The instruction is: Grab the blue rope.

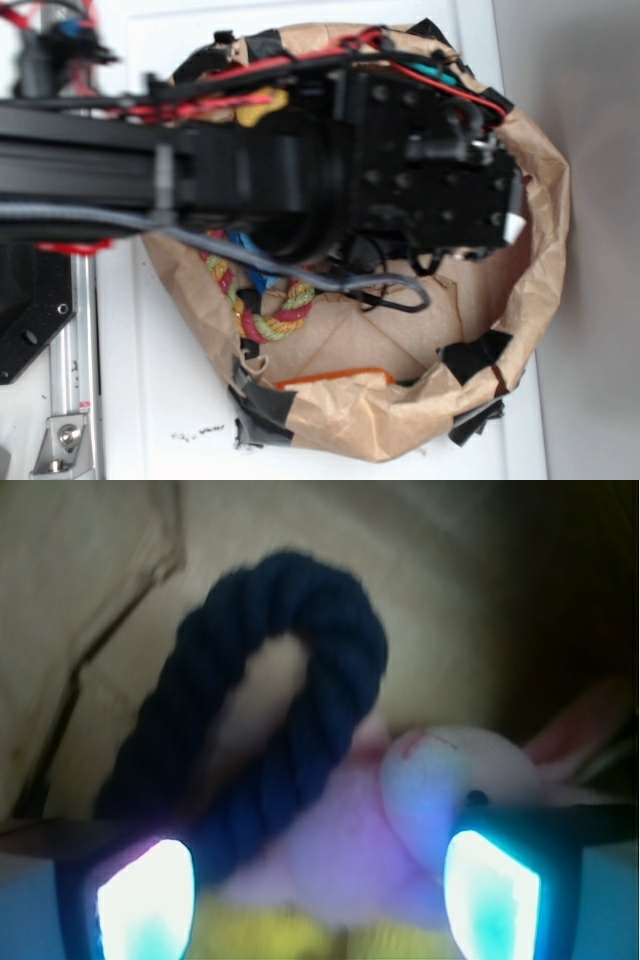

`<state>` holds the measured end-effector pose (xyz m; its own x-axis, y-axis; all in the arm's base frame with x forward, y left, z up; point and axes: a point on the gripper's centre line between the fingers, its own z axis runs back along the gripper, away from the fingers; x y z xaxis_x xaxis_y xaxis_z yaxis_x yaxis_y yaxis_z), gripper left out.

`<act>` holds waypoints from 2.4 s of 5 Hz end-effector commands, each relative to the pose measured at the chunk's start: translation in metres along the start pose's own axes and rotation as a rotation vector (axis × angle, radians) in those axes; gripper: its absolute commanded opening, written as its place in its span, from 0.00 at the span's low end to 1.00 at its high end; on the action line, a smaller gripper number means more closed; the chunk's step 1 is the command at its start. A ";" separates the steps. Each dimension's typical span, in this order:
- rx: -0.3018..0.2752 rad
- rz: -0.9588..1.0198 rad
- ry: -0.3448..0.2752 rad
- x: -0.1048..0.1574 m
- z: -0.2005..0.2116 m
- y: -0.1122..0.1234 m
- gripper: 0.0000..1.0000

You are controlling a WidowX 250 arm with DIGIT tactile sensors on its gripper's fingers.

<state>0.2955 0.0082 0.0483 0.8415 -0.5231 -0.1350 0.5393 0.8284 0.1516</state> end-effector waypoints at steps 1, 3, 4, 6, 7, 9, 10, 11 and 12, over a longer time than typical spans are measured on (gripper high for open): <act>-0.040 0.012 -0.067 0.018 -0.005 0.013 1.00; -0.309 -0.215 -0.194 0.031 -0.007 -0.010 1.00; -0.290 -0.281 -0.158 0.033 -0.010 -0.023 1.00; -0.180 -0.150 -0.050 0.027 -0.007 -0.018 0.00; -0.159 -0.087 -0.037 0.027 -0.008 -0.007 0.00; -0.047 0.042 -0.019 0.024 0.015 -0.006 0.00; 0.032 0.128 -0.112 0.018 0.065 -0.005 0.00; 0.043 0.223 -0.185 0.005 0.113 -0.009 0.00; -0.068 0.340 -0.220 -0.009 0.140 -0.013 0.00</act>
<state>0.2854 -0.0253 0.1636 0.9655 -0.2543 0.0553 0.2497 0.9652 0.0778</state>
